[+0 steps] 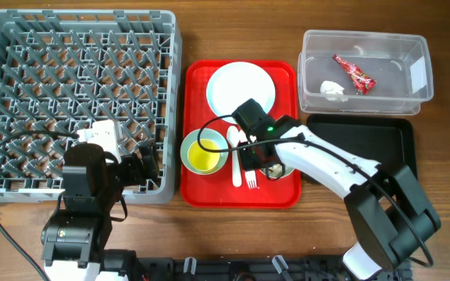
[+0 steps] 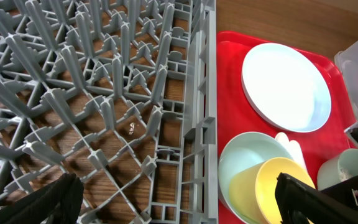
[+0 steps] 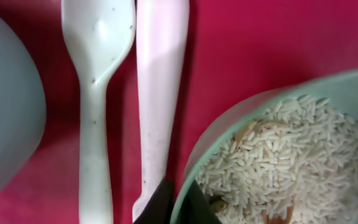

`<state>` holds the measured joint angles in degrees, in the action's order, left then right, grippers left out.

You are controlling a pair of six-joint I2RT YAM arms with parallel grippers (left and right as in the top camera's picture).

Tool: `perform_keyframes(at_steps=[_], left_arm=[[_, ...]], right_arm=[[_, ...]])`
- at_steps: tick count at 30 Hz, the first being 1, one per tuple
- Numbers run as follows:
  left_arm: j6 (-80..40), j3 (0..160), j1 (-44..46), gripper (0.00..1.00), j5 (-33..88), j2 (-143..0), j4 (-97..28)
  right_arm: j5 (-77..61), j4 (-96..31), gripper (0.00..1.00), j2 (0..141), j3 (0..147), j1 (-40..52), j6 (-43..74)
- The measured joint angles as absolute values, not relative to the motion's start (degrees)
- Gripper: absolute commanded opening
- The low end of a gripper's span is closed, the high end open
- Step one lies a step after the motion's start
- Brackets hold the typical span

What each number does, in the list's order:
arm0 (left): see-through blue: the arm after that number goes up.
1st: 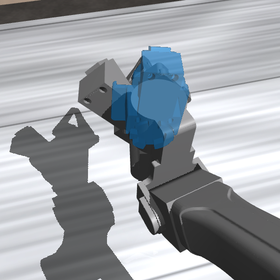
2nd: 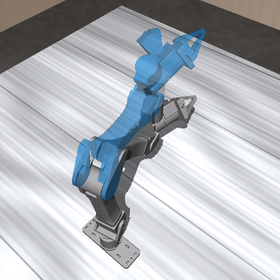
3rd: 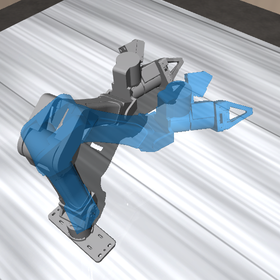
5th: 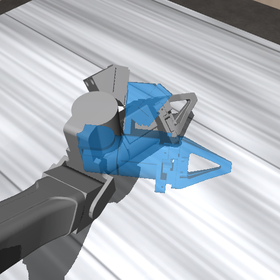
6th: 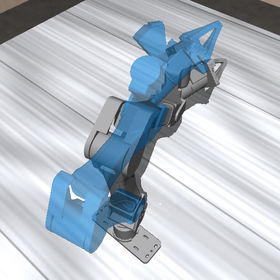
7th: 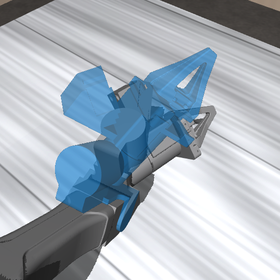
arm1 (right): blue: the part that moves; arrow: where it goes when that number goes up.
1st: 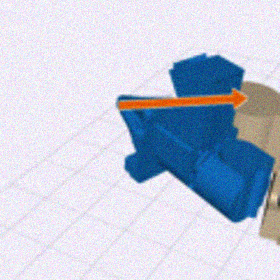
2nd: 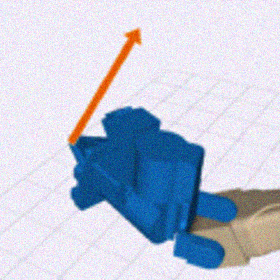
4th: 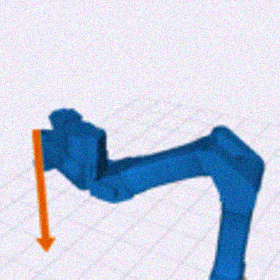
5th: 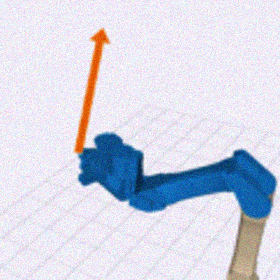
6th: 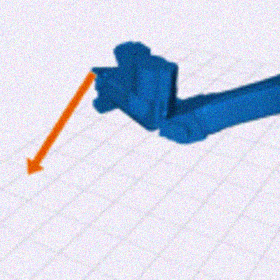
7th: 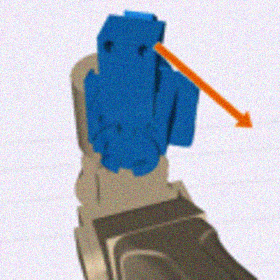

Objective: Sort waste into correct bins and load items into the dishwasher rack
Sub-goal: 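Grasp the light-blue bowl of rice with the right gripper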

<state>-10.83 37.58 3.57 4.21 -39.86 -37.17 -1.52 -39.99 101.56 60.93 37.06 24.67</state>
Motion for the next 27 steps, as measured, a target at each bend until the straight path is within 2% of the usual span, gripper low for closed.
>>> perform_keyframes(at_steps=[5,8,11,14,15,20,27], left_arm=[[-10.85,37.58,3.57,1.00,4.19,-39.86,-37.21],[-10.83,37.58,3.57,1.00,4.21,-39.86,-37.30],[-10.85,37.58,3.57,1.00,4.21,-39.86,-37.30],[-10.85,37.58,3.57,1.00,4.19,-39.86,-37.30],[-10.83,37.58,3.57,1.00,4.21,-39.86,-37.32],[-10.83,37.58,3.57,1.00,4.21,-39.86,-37.30],[-10.83,37.58,3.57,1.00,4.19,-39.86,-37.28]], right_arm=[[-1.69,-46.89,0.04,98.87,65.73,35.97,24.64],[-3.92,-48.97,0.04,93.73,68.34,31.77,24.67],[-12.32,-49.39,0.04,87.24,69.47,19.77,23.79],[-20.58,-50.13,0.04,87.02,69.47,12.34,21.19],[-24.75,-49.98,0.04,87.02,68.88,6.22,19.68],[-44.34,-49.93,0.04,87.46,61.04,-12.62,10.63],[-61.76,-47.05,0.04,93.10,53.63,-25.45,4.82]])
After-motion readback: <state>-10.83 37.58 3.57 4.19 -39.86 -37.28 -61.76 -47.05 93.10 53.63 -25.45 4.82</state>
